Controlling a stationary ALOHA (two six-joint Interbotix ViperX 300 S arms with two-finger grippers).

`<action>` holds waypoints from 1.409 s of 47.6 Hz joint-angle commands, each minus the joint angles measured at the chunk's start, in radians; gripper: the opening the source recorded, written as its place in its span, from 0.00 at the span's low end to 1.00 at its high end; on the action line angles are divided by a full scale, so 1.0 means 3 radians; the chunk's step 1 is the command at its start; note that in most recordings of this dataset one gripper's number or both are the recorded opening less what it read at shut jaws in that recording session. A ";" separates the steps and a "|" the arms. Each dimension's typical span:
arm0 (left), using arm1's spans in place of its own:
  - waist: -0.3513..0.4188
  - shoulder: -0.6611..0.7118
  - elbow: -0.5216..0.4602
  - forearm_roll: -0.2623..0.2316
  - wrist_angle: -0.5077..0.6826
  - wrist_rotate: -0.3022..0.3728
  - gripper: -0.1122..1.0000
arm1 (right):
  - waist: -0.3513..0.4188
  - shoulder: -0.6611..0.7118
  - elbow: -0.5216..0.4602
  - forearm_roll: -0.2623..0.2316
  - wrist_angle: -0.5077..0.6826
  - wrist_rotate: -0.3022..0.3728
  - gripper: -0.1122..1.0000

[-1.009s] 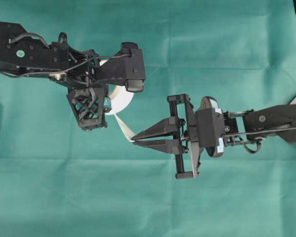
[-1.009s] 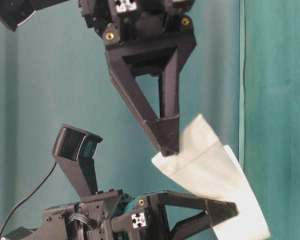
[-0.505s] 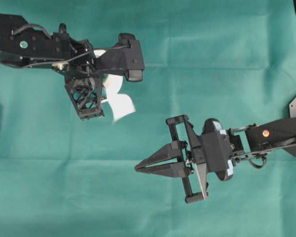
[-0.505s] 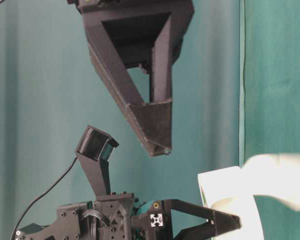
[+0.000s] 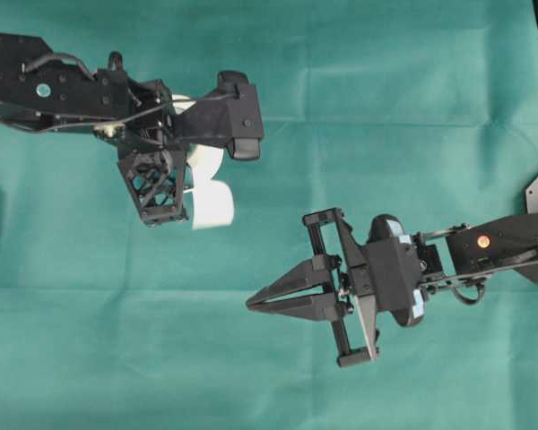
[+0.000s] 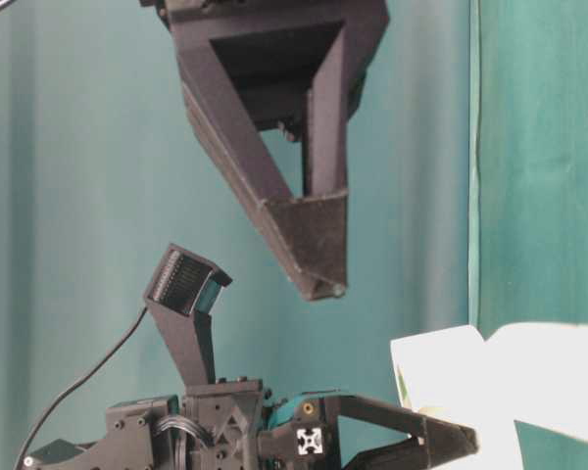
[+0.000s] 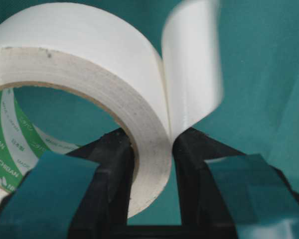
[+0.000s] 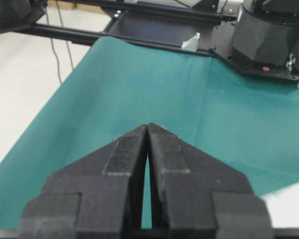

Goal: Peel off the duct tape with your right arm.

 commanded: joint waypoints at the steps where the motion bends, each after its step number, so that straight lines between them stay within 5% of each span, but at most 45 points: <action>1: -0.0051 -0.0056 -0.0056 0.0005 -0.0031 0.0010 0.29 | -0.0015 -0.0046 -0.0020 -0.0005 -0.0020 -0.0005 0.01; 38: -0.0450 -0.0056 -0.0051 0.0005 -0.0332 0.0015 0.29 | -0.0516 -0.0230 0.0389 -0.0010 -0.0041 -0.0010 0.01; 67: -0.0573 -0.0153 0.0383 0.0005 -0.0931 0.0240 0.28 | -0.0736 -0.0394 0.0624 -0.0020 -0.0041 -0.0015 0.01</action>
